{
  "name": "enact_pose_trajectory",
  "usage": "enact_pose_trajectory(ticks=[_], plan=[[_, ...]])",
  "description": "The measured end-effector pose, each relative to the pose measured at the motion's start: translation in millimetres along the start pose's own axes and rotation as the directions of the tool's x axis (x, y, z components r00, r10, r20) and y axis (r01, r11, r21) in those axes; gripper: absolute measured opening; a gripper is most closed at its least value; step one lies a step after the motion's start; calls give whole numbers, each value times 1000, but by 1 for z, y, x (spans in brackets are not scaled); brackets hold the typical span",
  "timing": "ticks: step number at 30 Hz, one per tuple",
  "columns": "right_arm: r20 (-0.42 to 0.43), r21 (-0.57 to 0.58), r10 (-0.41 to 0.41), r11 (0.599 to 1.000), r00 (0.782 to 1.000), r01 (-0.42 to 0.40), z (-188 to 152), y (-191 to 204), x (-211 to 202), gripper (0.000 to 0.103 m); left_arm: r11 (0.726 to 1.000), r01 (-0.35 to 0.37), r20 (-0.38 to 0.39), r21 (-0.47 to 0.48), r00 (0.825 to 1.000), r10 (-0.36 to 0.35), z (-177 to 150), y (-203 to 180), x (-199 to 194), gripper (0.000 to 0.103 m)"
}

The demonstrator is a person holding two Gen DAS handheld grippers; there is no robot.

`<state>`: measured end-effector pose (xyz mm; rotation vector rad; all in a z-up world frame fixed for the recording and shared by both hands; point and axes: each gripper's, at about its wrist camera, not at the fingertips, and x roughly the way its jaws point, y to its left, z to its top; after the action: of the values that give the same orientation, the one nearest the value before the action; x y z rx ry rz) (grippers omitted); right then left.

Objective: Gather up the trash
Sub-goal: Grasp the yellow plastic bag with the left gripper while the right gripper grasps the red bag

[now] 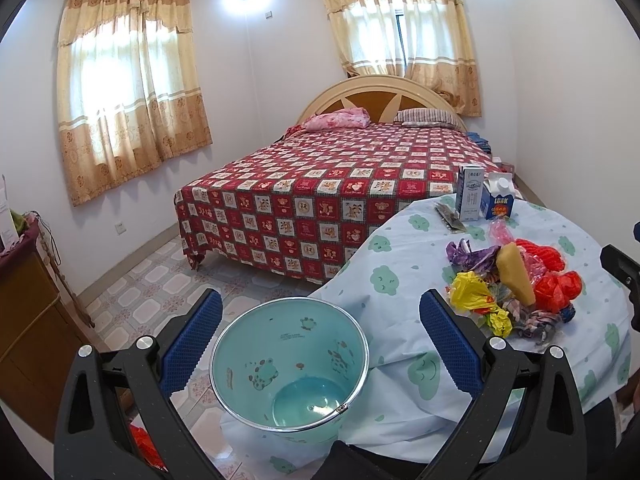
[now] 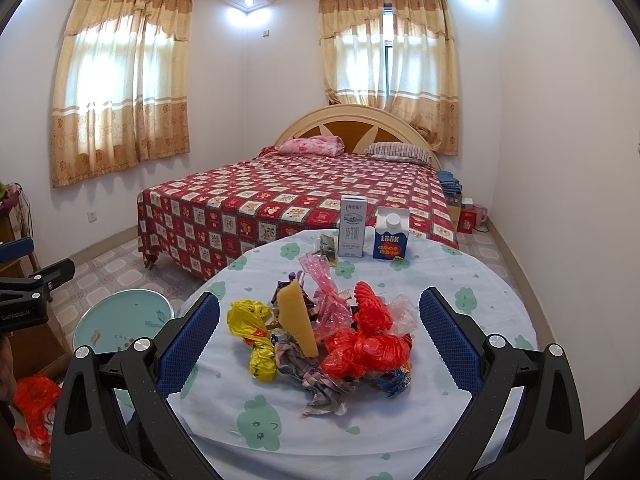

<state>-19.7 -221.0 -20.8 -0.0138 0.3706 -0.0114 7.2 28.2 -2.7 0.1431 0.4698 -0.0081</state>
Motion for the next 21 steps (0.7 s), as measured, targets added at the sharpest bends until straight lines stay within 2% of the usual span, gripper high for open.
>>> enact_pose_trajectory(ticks=[3, 13, 21], plan=[[-11, -1, -29, 1000, 1000, 29, -2, -7, 8, 98, 1000, -16, -19, 12, 1000, 16, -7, 3, 9, 97], [-58, 6, -147, 989, 987, 148, -26, -51, 46, 98, 999, -23, -109, 44, 994, 28, -44, -23, 56, 97], [-148, 34, -140, 989, 979, 146, -57, -73, 81, 97, 998, -16, -183, 58, 983, 26, -63, -45, 89, 97]])
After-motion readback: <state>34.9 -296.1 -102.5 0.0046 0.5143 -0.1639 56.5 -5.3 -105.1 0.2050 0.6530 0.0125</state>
